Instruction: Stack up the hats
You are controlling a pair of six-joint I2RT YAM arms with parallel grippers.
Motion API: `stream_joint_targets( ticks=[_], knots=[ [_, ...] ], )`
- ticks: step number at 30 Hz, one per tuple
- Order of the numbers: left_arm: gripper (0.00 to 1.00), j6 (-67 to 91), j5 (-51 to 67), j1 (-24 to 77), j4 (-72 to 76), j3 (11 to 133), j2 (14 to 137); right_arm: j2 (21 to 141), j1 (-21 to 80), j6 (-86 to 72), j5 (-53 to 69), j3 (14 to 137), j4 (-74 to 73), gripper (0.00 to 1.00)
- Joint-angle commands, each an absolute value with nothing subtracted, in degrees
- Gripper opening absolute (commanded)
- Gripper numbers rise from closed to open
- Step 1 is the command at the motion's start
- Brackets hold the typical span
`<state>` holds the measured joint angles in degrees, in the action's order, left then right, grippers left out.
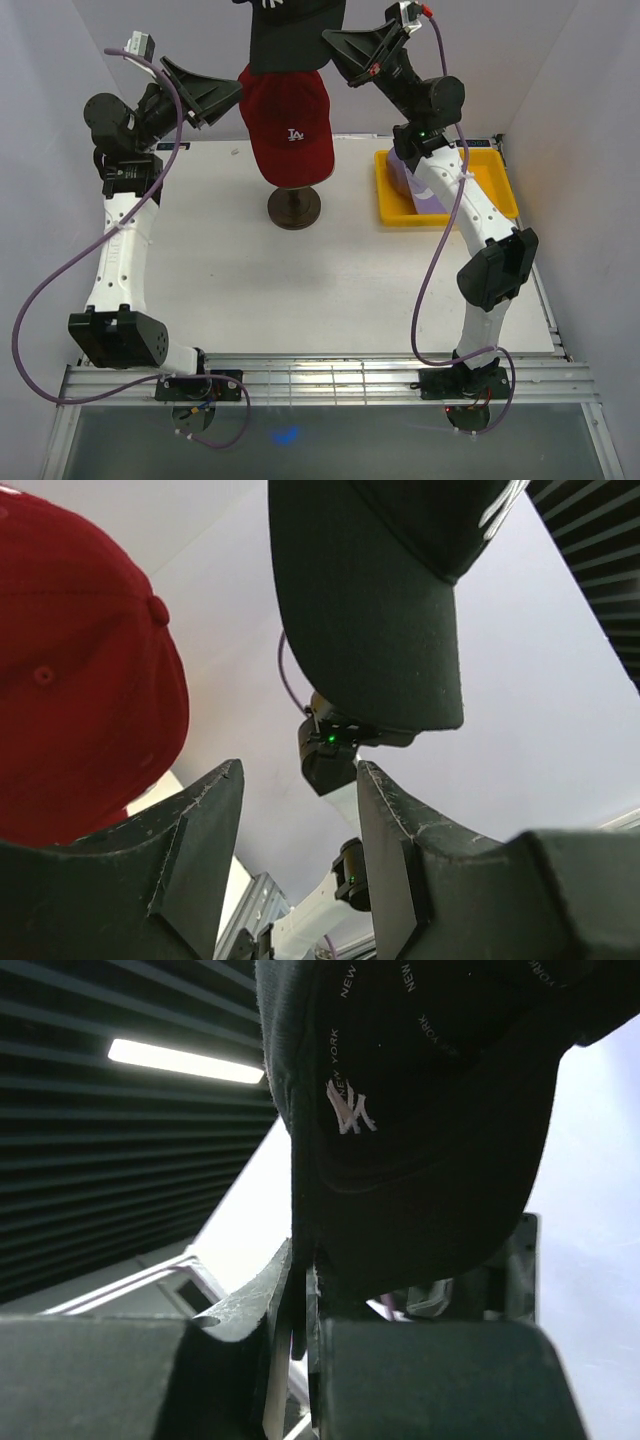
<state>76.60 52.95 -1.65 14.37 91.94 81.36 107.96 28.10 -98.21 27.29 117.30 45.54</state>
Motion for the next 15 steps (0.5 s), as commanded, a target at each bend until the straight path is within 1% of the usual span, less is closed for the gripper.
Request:
stream_joint_targets(
  ticks=[1,7,9,10,15],
  knots=[
    [0.6,80.2,51.7,-1.6,20.5,94.7,82.1,105.8,27.9,-107.9,25.0,116.6,60.8,0.08],
    [0.62,83.6,50.3,-1.6,25.6,95.9,84.5,108.5,28.7,-113.1,26.4,119.3,61.0,0.08],
    [0.64,85.6,49.7,-1.6,27.4,96.2,85.4,109.9,29.1,-115.0,26.3,119.4,62.5,0.08],
    [0.68,86.5,49.6,-1.6,29.4,96.3,85.7,110.2,29.3,-116.4,26.5,119.4,62.7,0.08],
    [0.68,91.2,48.8,-1.6,35.5,96.7,87.0,111.1,29.9,-118.3,27.1,117.9,64.0,0.08]
  ],
)
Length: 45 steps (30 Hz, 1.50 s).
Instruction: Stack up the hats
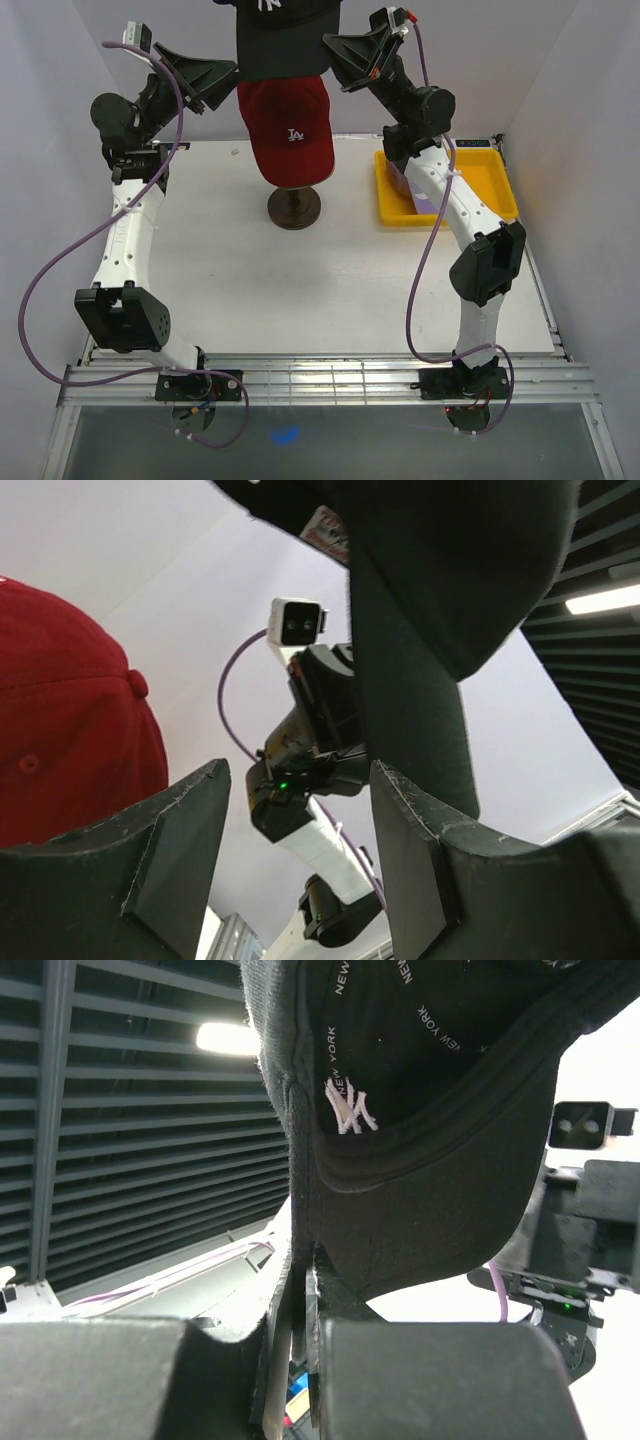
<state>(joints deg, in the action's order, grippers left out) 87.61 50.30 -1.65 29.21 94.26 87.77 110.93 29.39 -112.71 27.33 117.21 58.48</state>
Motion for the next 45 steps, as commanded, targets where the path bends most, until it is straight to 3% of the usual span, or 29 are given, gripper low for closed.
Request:
stream_joint_targets(
  ticks=[1,27,29,33,36,45],
  knots=[
    [0.68,91.3,48.4,-1.6,35.7,96.7,87.0,111.2,29.9,-118.7,26.8,117.7,64.5,0.08],
    [0.66,95.0,47.6,2.0,40.5,98.5,89.9,116.1,31.5,-122.8,28.6,120.6,63.9,0.08],
    [0.62,95.1,47.5,2.0,40.5,98.7,89.9,116.3,31.1,-122.8,28.6,120.7,63.4,0.08],
    [0.37,95.3,47.6,1.9,39.9,99.4,89.8,116.2,30.3,-122.3,28.9,120.9,61.3,0.08],
    [0.26,94.6,47.8,2.0,38.5,99.4,89.6,115.4,29.3,-122.2,28.9,119.2,60.9,0.08],
    [0.09,92.2,47.2,3.9,33.3,98.0,90.2,112.8,26.9,-117.8,31.4,118.0,52.5,0.08]
  ],
)
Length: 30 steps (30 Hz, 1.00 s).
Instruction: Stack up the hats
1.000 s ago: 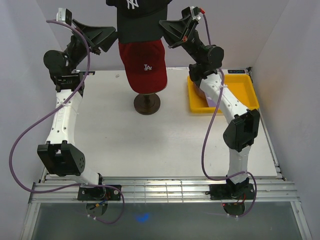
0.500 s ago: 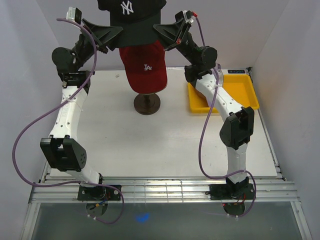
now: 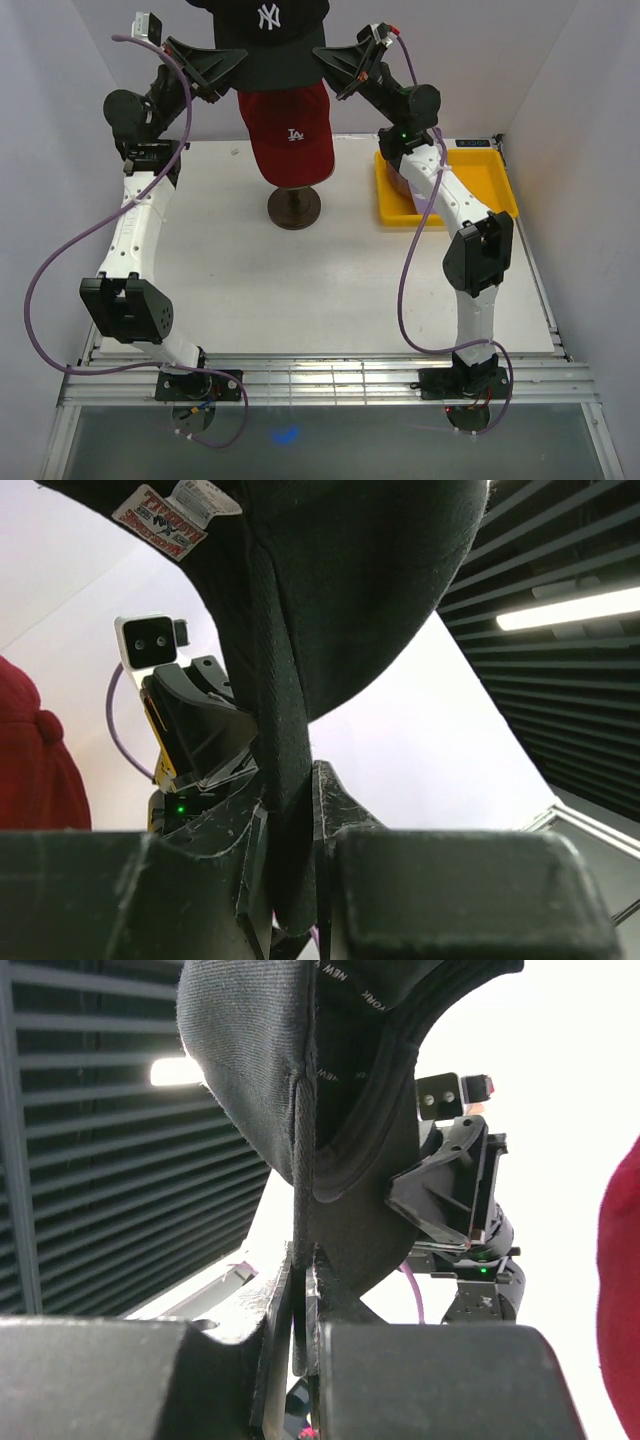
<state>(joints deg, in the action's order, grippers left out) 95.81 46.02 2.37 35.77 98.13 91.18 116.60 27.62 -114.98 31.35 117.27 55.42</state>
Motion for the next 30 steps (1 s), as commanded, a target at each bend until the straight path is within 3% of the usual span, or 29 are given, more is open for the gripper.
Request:
stream_joint_targets(
  ticks=[1,5,19,25,30],
  knots=[
    [0.07,92.0,46.9,4.2,32.8,98.0,90.3,112.2,26.5,-116.6,31.6,117.6,51.3,0.08],
    [0.0,91.9,44.9,5.3,27.9,99.5,92.2,112.2,25.7,-116.0,31.7,118.3,46.7,0.08],
    [0.0,93.6,33.8,6.1,2.0,111.3,95.9,111.1,25.4,-112.7,27.0,118.8,32.8,0.08],
    [0.0,93.9,34.1,6.3,0.3,109.6,94.6,108.6,25.4,-111.5,27.9,114.6,33.5,0.08],
    [0.0,94.0,33.1,6.3,1.1,101.1,89.9,105.9,25.4,-110.9,29.2,108.8,36.1,0.08]
  ],
)
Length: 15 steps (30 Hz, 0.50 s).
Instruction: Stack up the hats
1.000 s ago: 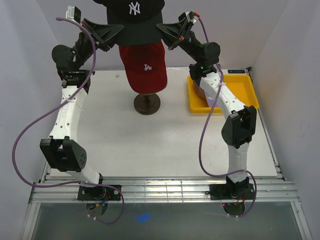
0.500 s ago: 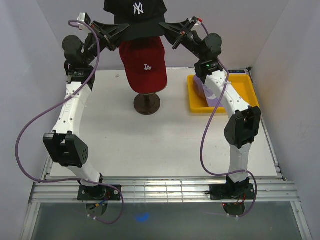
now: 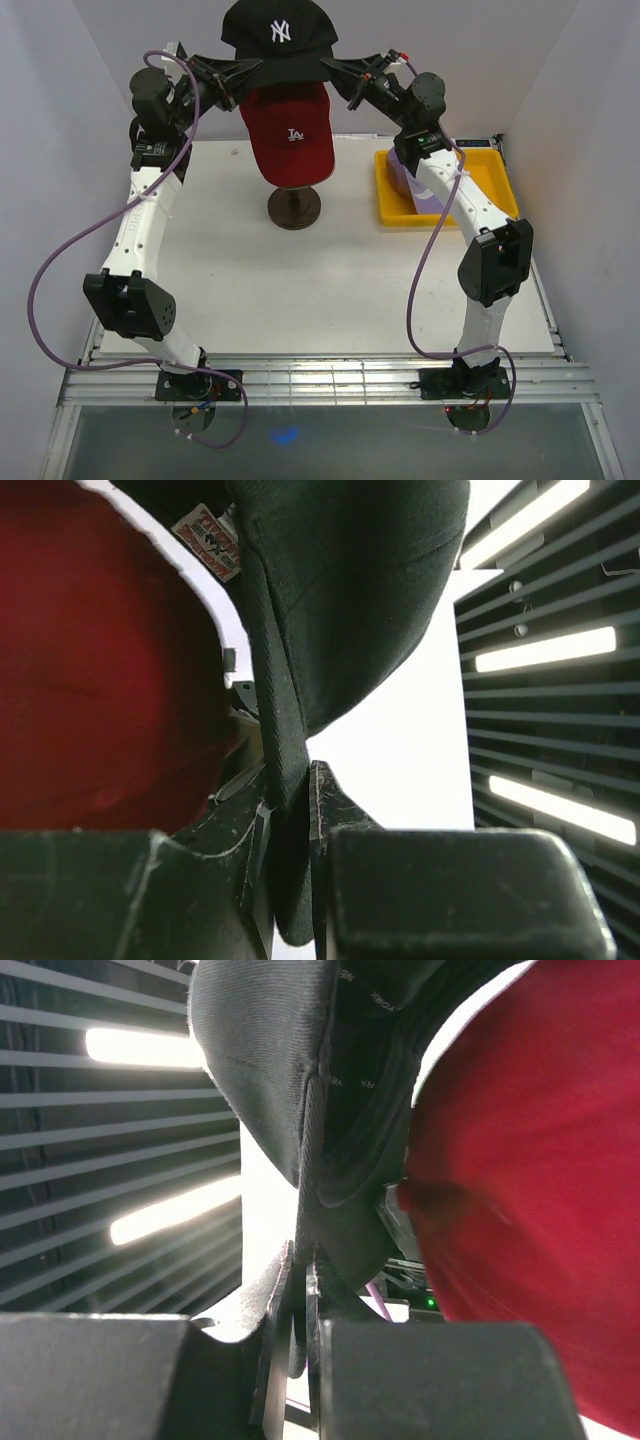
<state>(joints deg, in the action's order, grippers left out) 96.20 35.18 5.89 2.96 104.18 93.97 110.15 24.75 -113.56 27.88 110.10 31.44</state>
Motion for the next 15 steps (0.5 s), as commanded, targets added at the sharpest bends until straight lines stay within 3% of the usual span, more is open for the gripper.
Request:
stream_joint_targets(
  ticks=[1,15],
  knots=[
    [0.0,93.9,33.2,6.3,1.1,100.5,89.1,105.6,25.4,-110.9,29.3,107.2,36.6,0.08],
    [0.0,90.7,34.8,6.3,1.7,92.8,83.8,103.3,25.2,-107.1,34.0,102.8,36.6,0.08]
  ],
)
